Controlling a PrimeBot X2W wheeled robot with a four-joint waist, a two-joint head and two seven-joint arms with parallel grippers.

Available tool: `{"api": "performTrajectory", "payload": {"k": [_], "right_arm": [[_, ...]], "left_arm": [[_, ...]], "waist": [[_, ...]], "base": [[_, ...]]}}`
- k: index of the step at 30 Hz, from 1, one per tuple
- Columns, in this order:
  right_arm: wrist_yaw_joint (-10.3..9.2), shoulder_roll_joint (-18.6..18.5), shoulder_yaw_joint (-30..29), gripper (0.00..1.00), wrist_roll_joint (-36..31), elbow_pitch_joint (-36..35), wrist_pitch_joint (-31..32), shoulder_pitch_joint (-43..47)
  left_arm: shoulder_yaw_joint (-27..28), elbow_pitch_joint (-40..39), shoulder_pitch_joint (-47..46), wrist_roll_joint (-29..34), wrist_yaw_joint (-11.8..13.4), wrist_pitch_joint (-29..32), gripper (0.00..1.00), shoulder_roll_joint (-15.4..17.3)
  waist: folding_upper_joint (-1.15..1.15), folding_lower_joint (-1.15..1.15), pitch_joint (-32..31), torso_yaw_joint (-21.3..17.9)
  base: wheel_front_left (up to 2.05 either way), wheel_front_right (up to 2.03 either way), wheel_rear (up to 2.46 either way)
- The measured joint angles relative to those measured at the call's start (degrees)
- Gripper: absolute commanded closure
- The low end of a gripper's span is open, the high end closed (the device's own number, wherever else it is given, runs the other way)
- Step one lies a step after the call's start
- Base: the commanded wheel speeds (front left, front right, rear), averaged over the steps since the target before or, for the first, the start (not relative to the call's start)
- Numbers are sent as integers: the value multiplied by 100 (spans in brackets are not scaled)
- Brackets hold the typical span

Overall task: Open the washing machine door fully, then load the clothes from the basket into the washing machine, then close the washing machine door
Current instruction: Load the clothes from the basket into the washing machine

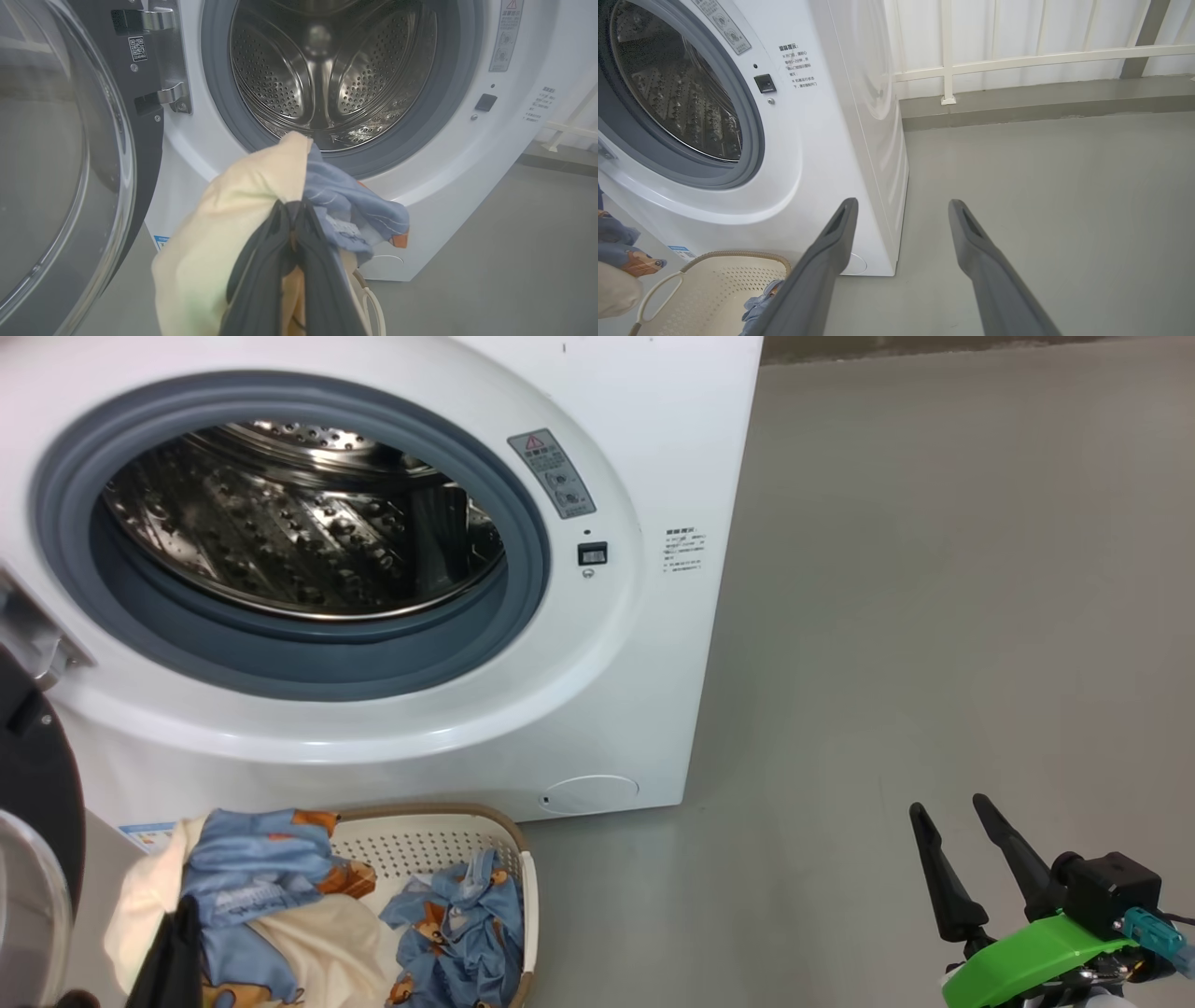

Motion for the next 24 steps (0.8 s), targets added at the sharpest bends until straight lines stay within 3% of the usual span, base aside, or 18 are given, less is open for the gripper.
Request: {"api": "performTrajectory", "payload": {"k": [4, 11, 17, 24], "right_arm": [[-1, 16, -13, 0, 0, -12, 0, 0], [0, 68, -30, 0, 0, -59, 0, -14], [0, 152, -43, 0, -5, -93, 0, -101], [-1, 307, -11, 0, -89, -134, 0, -461]], "left_arm": [[102, -267, 160, 59, 0, 0, 100, -203], [104, -398, -1, 81, 0, 0, 100, -216], [-86, -316, -830, 29, 0, 0, 100, 10], [-374, 198, -2462, -110, 0, -25, 100, 341]], "waist": [[0, 0, 58, -28], [0, 0, 225, -12], [0, 0, 449, -31], [0, 0, 851, -109]], "base": [[0, 0, 0], [0, 0, 0], [0, 0, 0], [0, 0, 0]]}}
